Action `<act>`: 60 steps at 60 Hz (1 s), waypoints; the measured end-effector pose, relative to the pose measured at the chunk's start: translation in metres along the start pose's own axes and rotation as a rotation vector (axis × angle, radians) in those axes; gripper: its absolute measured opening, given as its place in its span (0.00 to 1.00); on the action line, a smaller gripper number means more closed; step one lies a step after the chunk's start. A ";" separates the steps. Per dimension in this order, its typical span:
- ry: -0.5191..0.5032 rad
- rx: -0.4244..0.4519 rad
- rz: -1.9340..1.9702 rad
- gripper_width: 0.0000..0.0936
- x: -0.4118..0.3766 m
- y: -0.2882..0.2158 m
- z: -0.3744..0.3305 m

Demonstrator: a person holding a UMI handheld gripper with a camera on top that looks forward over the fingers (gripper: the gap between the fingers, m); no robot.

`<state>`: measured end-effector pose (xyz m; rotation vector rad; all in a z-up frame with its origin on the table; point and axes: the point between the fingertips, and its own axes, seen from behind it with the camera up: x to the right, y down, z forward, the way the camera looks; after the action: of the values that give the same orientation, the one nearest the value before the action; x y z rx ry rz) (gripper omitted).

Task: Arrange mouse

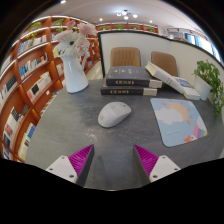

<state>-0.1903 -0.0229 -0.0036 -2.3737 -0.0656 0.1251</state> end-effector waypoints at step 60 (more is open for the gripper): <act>0.013 -0.058 -0.073 0.52 -0.031 -0.108 0.129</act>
<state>-0.2368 0.1410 -0.0192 -2.4265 -0.1511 0.0732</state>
